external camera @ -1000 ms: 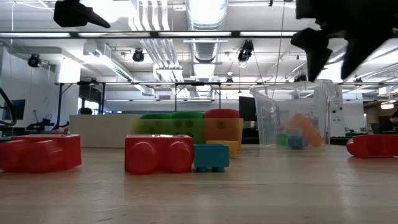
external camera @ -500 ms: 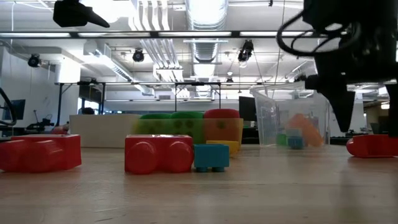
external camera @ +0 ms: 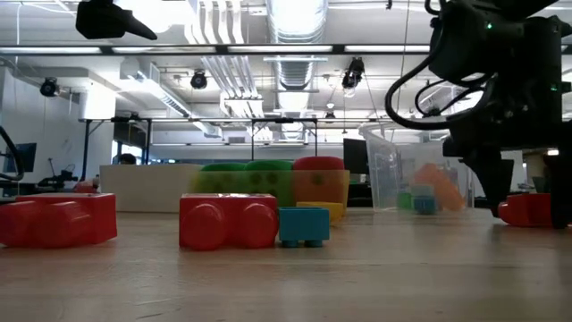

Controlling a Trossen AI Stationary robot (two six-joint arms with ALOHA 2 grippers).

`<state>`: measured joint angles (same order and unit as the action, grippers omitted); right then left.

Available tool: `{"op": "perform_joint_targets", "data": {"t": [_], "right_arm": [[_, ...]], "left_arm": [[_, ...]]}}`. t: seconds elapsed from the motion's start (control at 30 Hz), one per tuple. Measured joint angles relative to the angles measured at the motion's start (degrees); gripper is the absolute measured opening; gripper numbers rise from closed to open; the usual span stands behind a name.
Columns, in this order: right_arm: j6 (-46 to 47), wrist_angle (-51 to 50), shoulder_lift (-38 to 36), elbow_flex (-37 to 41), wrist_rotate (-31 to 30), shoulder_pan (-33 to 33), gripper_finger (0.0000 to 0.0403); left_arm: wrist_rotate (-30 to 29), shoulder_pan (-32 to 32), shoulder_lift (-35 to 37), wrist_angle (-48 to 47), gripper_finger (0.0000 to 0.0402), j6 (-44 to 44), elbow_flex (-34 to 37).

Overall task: Pick & Place Toys
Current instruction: Put the top right red game piece into the transparent bin

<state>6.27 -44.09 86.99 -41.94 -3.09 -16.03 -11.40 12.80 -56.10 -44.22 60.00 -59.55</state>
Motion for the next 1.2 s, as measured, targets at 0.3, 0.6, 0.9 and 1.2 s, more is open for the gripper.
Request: {"op": "perform_joint_targets", "data": {"t": [0.3, 0.6, 0.9, 1.2], "right_arm": [[1.08, 0.83, 1.66, 0.12, 2.10, -0.09, 0.0170], [4.01, 1.51, -0.18, -0.52, 1.99, -0.11, 0.0153], [5.36, 1.65, -2.20, -5.74, 5.44, -0.22, 0.0153], [2.77, 2.18, -3.97, -16.66, 7.59, 0.11, 0.0153]], "left_arm": [[0.48, 0.00, 0.02, 0.02, 0.0383, 0.08, 0.00], [0.48, -0.02, 0.00, 0.02, 0.0383, 0.08, 0.00], [0.48, -0.02, 0.00, 0.02, 0.0383, 0.08, 0.00], [0.92, -0.02, 0.00, 0.04, 0.0383, 0.08, 0.00]]}}
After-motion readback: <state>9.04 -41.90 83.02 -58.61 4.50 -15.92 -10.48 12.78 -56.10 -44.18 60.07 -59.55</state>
